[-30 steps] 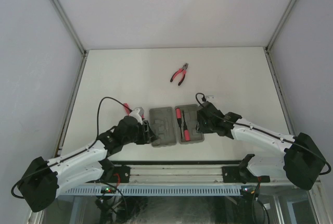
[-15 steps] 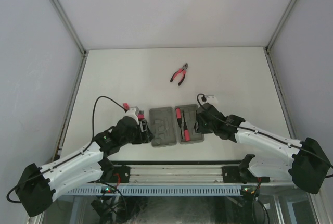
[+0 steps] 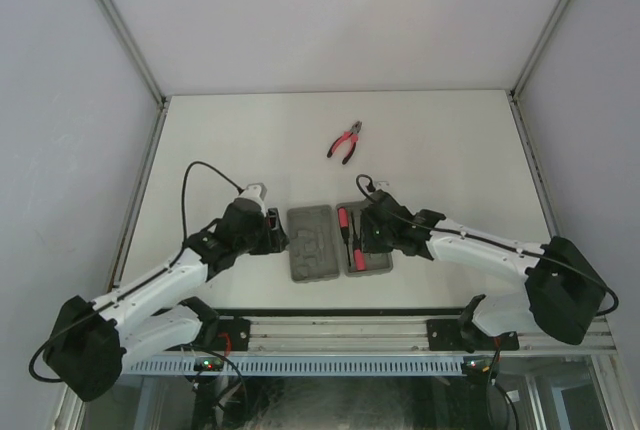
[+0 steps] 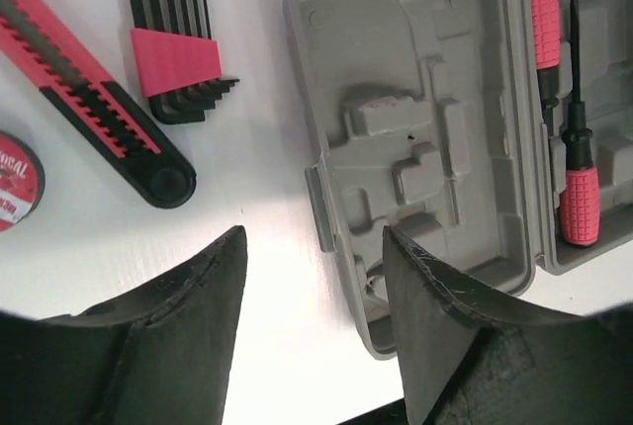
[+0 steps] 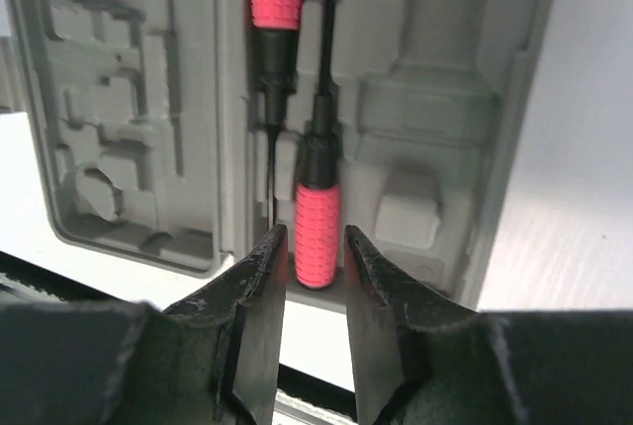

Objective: Sort the tools into containers
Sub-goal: Adjust the screwdriver in the storage box.

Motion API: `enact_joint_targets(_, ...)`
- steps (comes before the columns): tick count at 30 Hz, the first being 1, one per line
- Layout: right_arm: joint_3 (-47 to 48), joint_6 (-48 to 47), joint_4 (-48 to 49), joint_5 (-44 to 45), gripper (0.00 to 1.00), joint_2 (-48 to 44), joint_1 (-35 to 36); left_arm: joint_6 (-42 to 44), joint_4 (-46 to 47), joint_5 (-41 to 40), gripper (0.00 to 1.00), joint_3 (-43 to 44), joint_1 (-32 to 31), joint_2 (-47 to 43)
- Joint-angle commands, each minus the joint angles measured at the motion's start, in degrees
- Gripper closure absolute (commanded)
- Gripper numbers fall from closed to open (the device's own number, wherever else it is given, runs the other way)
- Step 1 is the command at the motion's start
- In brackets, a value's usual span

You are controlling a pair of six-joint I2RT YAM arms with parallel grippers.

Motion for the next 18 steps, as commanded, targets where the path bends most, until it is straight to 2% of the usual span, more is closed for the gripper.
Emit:
enact_joint_targets(1,5.52,0.34,2.4,-1.58,0.72,3.91,-0.27,3.45,3.9,2.72,0.4,3.24,0.48,3.76)
enact_joint_targets(7,7.79,0.5,2.3,-2.47,0.73,7.55,-1.03,3.0,7.87,4.06,0.42,2.99,0.77,8.63)
enact_joint_targets(11,7.77,0.53,2.38,-3.42,0.74,7.2,-0.75,3.39,11.97,5.31,0.44,2.61,0.88,10.65)
enact_joint_targets(18,7.78,0.46,0.47,-2.76,0.77,6.14,-0.48,3.49,13.71,4.35,0.46,4.93,2.58,15.59)
